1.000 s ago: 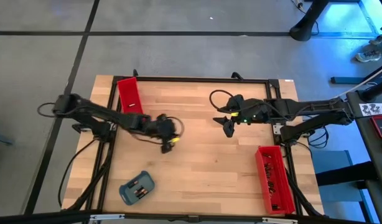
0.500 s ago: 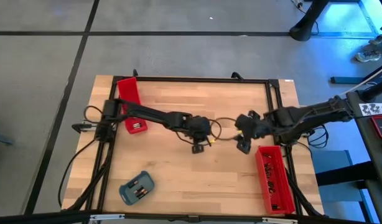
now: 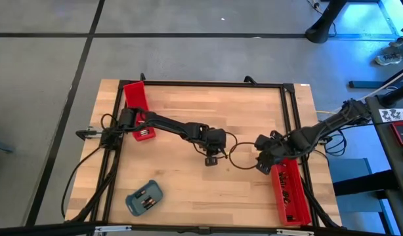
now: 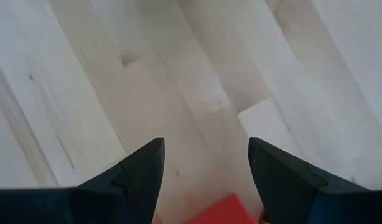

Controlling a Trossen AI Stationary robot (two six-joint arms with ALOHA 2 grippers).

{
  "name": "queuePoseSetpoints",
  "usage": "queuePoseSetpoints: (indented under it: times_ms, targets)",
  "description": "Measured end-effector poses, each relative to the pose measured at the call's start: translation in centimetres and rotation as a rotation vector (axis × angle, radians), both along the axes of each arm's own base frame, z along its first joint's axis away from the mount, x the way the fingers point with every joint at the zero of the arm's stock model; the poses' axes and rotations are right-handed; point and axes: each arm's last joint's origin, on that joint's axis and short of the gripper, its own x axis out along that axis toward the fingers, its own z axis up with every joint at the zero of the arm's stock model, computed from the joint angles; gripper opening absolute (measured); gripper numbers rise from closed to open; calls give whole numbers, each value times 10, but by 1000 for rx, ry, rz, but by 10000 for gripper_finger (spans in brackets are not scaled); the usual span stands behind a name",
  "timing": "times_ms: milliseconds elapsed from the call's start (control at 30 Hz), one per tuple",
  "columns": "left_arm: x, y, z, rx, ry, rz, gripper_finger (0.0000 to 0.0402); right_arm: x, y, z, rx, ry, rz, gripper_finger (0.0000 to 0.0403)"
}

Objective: Sort batteries
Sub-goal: Put the small black battery into the bottom red bin

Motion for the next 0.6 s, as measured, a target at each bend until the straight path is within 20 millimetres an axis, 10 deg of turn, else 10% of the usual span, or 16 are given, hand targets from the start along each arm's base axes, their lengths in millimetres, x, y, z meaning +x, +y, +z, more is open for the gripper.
queuePoseSetpoints:
  times_ms: [267, 600]
  targets:
    - [-2, -1, -2, 19, 23, -36, 43, 2, 1, -18, 6, -16, 22, 233]
    - [-5, -7, 14, -35, 52, -33, 155, 10, 3, -28, -30, -128, 50, 234]
